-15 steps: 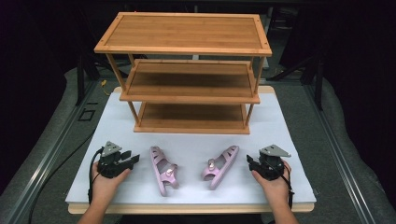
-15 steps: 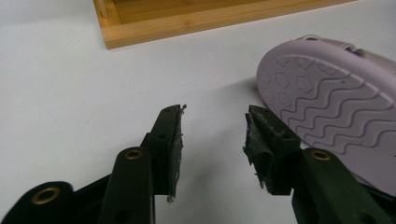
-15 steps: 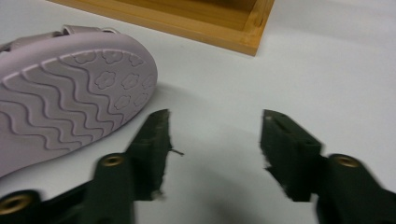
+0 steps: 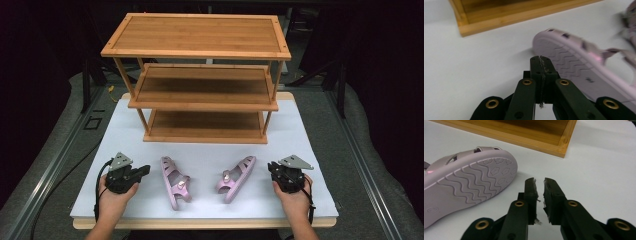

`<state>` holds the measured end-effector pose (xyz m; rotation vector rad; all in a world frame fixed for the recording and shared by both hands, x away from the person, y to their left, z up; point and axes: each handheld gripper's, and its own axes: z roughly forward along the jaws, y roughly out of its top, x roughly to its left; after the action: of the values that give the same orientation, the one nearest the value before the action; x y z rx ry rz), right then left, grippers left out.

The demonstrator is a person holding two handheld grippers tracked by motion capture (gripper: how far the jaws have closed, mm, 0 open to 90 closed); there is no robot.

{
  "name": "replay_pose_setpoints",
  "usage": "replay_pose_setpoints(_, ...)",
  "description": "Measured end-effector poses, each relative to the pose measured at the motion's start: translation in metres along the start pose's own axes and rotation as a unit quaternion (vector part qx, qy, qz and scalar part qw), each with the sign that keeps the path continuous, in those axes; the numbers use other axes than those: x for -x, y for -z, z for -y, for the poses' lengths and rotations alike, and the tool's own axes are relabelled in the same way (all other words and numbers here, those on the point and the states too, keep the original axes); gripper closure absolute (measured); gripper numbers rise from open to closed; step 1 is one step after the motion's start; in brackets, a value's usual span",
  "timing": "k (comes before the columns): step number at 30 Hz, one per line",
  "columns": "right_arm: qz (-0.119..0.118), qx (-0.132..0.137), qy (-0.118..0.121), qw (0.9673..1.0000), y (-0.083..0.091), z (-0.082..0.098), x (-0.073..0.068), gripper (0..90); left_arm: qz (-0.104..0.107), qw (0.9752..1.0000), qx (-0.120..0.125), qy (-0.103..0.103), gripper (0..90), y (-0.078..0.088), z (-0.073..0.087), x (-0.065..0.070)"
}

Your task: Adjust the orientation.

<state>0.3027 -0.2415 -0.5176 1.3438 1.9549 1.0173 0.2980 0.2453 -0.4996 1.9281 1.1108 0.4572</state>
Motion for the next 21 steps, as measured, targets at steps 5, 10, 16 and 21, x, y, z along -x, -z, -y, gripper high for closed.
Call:
replay_pose_setpoints(5, 0.000, 0.007, -0.001, 1.0000, 0.001, -0.001, -0.003, 82.7, 0.031, 0.9992, 0.007, -0.024, 90.0, 0.005, -0.007, 0.020)
replay_pose_setpoints(10, 0.010, 0.005, 0.000, 0.9999, 0.000, -0.002, -0.003, 81.1, 0.044, 0.9978, 0.002, -0.049, 90.0, 0.001, -0.010, 0.037)
replay_pose_setpoints(16, 0.008, 0.011, -0.019, 0.9997, 0.001, -0.001, 0.002, 80.2, 0.047, 0.9974, 0.005, -0.054, 90.0, -0.005, -0.010, 0.047)
replay_pose_setpoints(21, 0.010, 0.017, -0.023, 0.9995, 0.002, -0.002, 0.002, 79.4, 0.039, 0.9983, 0.002, -0.042, 90.0, -0.010, -0.011, 0.047)
